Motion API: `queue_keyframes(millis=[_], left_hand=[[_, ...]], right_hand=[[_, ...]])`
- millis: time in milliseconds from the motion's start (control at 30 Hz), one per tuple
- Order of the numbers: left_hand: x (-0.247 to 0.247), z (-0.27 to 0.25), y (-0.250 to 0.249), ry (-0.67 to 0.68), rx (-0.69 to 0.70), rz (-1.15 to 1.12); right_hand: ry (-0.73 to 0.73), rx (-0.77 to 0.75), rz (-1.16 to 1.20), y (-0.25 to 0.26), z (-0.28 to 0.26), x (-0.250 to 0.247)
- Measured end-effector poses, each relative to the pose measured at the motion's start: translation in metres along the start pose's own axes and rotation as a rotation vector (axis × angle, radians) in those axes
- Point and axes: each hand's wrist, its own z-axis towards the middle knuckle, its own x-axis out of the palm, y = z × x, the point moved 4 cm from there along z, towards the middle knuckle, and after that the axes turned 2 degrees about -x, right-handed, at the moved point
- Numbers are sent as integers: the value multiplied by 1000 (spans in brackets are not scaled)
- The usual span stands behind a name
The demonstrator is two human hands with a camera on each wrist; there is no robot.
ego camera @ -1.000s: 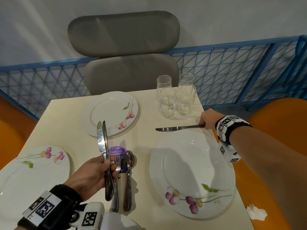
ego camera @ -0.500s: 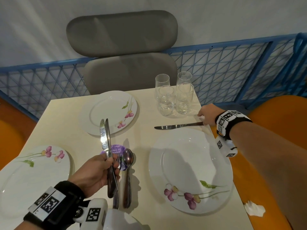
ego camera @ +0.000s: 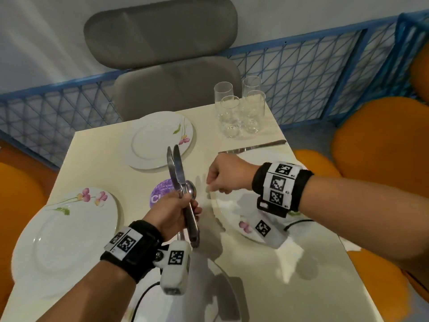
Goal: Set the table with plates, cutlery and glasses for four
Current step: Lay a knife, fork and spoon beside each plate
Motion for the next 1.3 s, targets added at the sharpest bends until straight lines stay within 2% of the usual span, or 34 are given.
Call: queue_keyframes(millis=[200, 400, 567, 667, 833, 933, 1033, 1167, 1300], left_hand=[[-3, -21, 10, 67, -20, 143], [3, -48, 28, 195, -35, 91], [4, -63, 49, 274, -74, 137], [3, -71, 62, 301, -92, 200], [7, -81, 81, 313, -114, 295], [9, -83, 84, 292, -115, 300], [2, -81, 84, 250, -104, 297], [-15, -80, 75, 224, -80, 284], [-36, -80, 66, 175, -58, 280]], right_hand=[[-80, 197, 327, 17, -42, 66], [-231, 298, 373, 29, -76, 102], [-356, 395, 372, 28, -100, 122], [-400, 458, 454, 23, -118, 132], [-337, 493, 598, 8, -146, 146], [-352, 534, 631, -11, -166, 146], [-363, 629, 603, -35, -194, 147], [-280, 713, 489, -62, -222, 160], [-225, 767, 486, -73, -234, 175]])
